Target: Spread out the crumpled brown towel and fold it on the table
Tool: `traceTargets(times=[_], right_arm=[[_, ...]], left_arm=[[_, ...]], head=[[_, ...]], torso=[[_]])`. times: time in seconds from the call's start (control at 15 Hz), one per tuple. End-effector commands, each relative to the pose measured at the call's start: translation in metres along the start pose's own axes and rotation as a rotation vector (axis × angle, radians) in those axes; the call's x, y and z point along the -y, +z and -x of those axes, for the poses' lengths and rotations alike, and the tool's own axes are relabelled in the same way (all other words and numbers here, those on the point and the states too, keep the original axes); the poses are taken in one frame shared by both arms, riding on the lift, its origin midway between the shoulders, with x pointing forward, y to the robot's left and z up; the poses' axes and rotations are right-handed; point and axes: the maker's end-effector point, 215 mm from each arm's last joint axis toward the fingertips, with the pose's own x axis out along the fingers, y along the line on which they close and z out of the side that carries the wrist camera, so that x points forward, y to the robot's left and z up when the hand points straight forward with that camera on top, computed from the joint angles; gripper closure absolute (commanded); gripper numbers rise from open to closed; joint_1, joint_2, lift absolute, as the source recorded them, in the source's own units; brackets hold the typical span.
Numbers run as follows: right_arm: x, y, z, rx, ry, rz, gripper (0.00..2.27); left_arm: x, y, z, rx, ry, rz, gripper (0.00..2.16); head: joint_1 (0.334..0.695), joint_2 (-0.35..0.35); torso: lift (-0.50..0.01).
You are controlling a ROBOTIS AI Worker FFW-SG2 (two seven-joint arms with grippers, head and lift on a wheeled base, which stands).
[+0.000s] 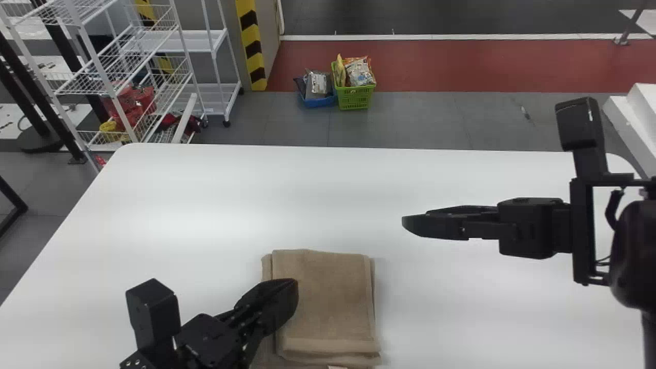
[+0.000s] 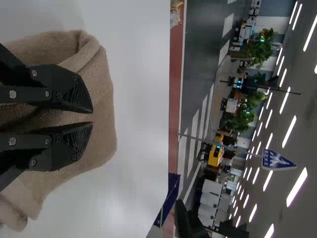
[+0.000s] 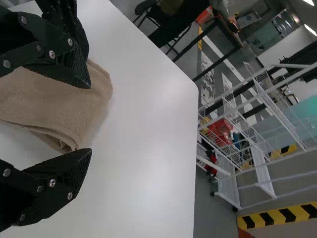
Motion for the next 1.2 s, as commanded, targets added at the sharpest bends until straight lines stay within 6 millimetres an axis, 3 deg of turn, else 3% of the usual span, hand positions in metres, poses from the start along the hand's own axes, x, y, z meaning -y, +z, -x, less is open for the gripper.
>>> traceTargets(times=[0.0, 0.27, 0.67, 0.73, 0.87, 1.0, 1.13], right_arm=[[0.005, 0.008, 0.009, 0.031, 0.007, -0.018, 0.46], [0.0, 0.001, 0.006, 0.022, 0.04, -0.042, 0.46], [-0.011, -0.016, 0.0, 0.004, 0.101, -0.075, 0.46], [-0.012, -0.021, -0.002, -0.004, 0.106, -0.081, 0.46], [-0.016, -0.025, -0.005, -0.015, 0.115, -0.078, 0.46], [-0.021, -0.031, -0.01, -0.035, 0.117, -0.071, 0.46], [-0.025, -0.037, -0.015, -0.051, 0.121, -0.066, 0.46]], left_arm=[[-0.019, -0.01, 0.003, -0.007, 0.03, 0.001, 2.09], [-0.033, -0.029, -0.005, 0.0, 0.039, -0.004, 2.09], [-0.032, -0.033, -0.007, 0.038, 0.039, -0.028, 2.09], [-0.032, -0.025, -0.005, 0.055, 0.036, -0.024, 2.08], [-0.03, 0.015, 0.015, 0.123, 0.034, -0.007, 2.02], [-0.029, 0.041, 0.036, 0.16, 0.018, 0.036, 2.02], [-0.025, 0.047, 0.049, 0.172, 0.001, 0.063, 2.02]], head=[[0.695, 0.05], [0.695, 0.064], [0.695, 0.074], [0.695, 0.078], [0.695, 0.092], [0.695, 0.109], [0.695, 0.127]], torso=[[-0.127], [-0.127], [-0.127], [-0.127], [-0.127], [-0.127], [-0.127]])
